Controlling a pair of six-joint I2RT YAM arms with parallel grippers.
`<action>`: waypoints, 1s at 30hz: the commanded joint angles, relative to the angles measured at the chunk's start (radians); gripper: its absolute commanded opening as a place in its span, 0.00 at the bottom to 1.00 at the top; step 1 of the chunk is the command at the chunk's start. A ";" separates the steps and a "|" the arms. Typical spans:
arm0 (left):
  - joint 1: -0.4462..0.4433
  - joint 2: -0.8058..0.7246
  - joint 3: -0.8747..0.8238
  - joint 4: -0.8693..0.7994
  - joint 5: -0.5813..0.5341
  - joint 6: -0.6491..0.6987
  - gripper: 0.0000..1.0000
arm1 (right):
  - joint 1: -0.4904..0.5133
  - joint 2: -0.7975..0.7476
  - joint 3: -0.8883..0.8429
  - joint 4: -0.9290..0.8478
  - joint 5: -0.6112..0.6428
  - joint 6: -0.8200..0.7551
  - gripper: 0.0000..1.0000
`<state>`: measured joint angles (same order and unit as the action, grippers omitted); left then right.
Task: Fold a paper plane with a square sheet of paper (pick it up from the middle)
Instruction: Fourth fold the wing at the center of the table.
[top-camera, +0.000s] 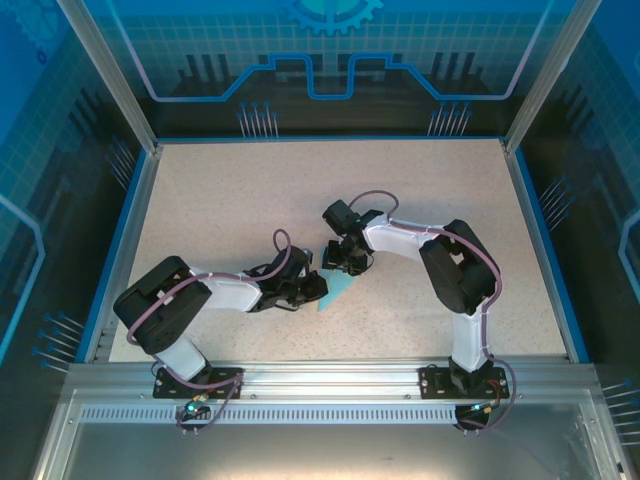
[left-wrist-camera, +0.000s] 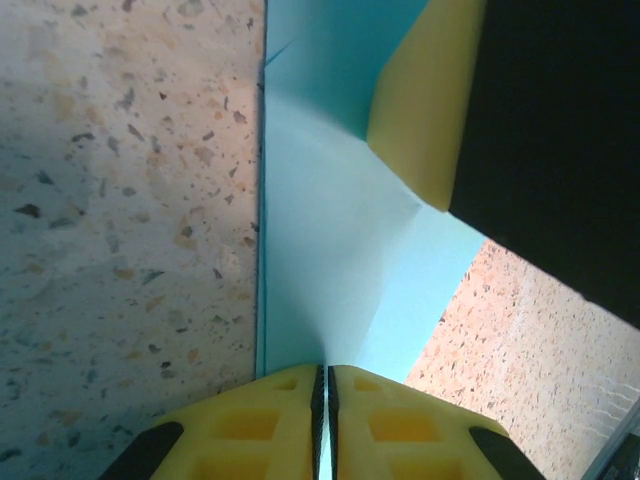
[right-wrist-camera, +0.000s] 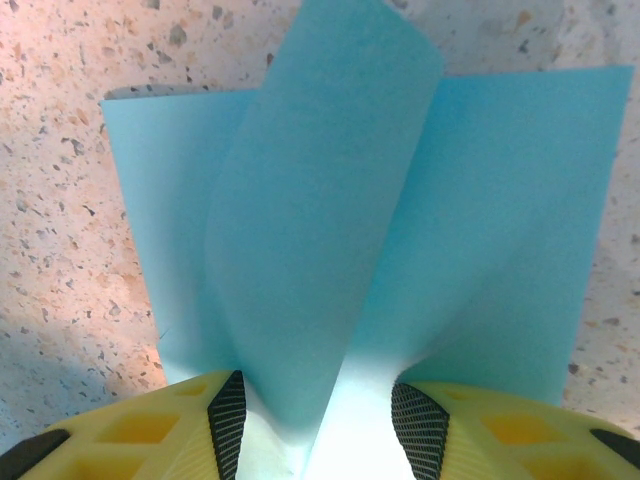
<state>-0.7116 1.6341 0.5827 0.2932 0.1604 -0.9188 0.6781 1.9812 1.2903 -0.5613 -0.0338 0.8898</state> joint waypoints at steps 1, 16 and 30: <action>-0.006 0.026 0.003 -0.073 -0.016 -0.008 0.10 | -0.007 0.123 -0.065 -0.018 0.025 -0.007 0.49; -0.006 0.041 0.015 -0.157 -0.026 0.038 0.01 | -0.056 -0.196 -0.136 0.180 -0.113 -0.162 0.52; -0.005 0.050 0.033 -0.142 -0.004 0.044 0.00 | -0.043 -0.181 -0.208 0.330 -0.274 -0.229 0.18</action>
<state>-0.7116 1.6436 0.6163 0.2405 0.1558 -0.8951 0.6239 1.7546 1.0969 -0.2604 -0.2497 0.6712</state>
